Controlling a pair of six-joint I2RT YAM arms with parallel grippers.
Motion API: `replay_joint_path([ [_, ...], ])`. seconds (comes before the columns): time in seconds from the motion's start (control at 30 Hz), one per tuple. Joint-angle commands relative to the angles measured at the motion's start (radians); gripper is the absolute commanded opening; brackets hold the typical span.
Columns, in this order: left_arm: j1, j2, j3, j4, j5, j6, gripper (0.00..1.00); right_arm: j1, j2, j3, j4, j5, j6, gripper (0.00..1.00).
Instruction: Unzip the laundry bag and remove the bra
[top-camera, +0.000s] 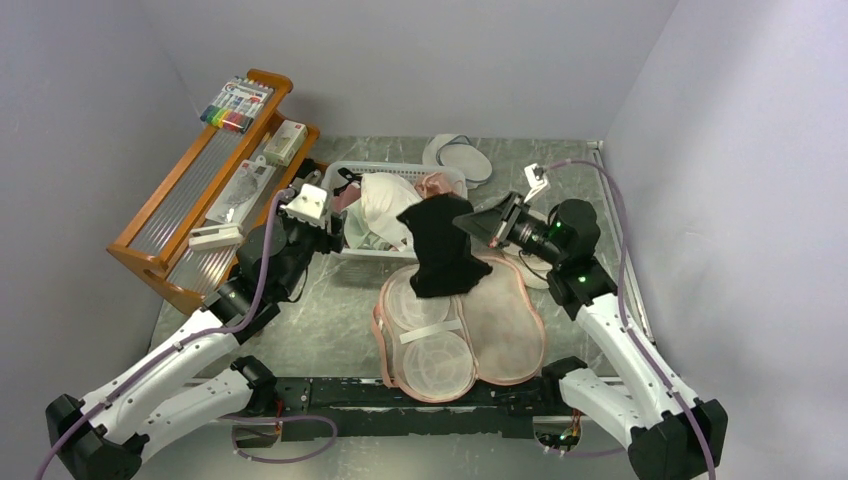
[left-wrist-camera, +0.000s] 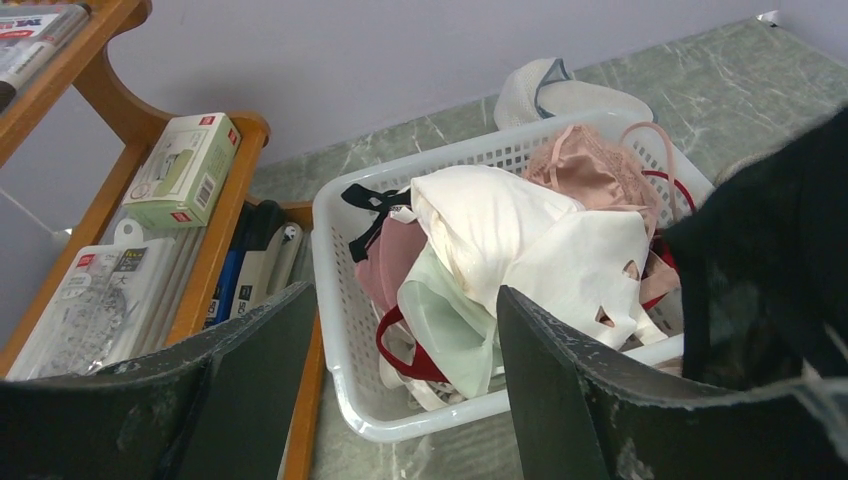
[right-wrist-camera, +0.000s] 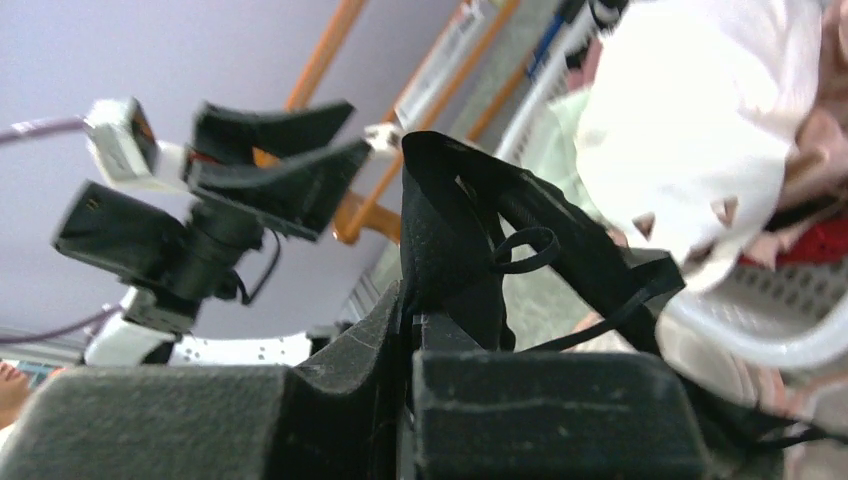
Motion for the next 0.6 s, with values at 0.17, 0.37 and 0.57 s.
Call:
replay_joint_path([
  [0.17,0.008,-0.048,0.018,0.021,-0.074,0.026,0.78,0.082,0.127,0.142,0.243,0.371,0.139,0.0],
  [0.37,0.01,-0.083,-0.002,0.045,-0.116,0.043,0.76,0.244,0.346,0.268,0.4,0.629,0.183,0.0],
  [0.57,0.012,-0.091,-0.008,0.052,-0.146,0.056,0.75,0.406,0.613,0.458,0.539,0.938,0.139,0.0],
])
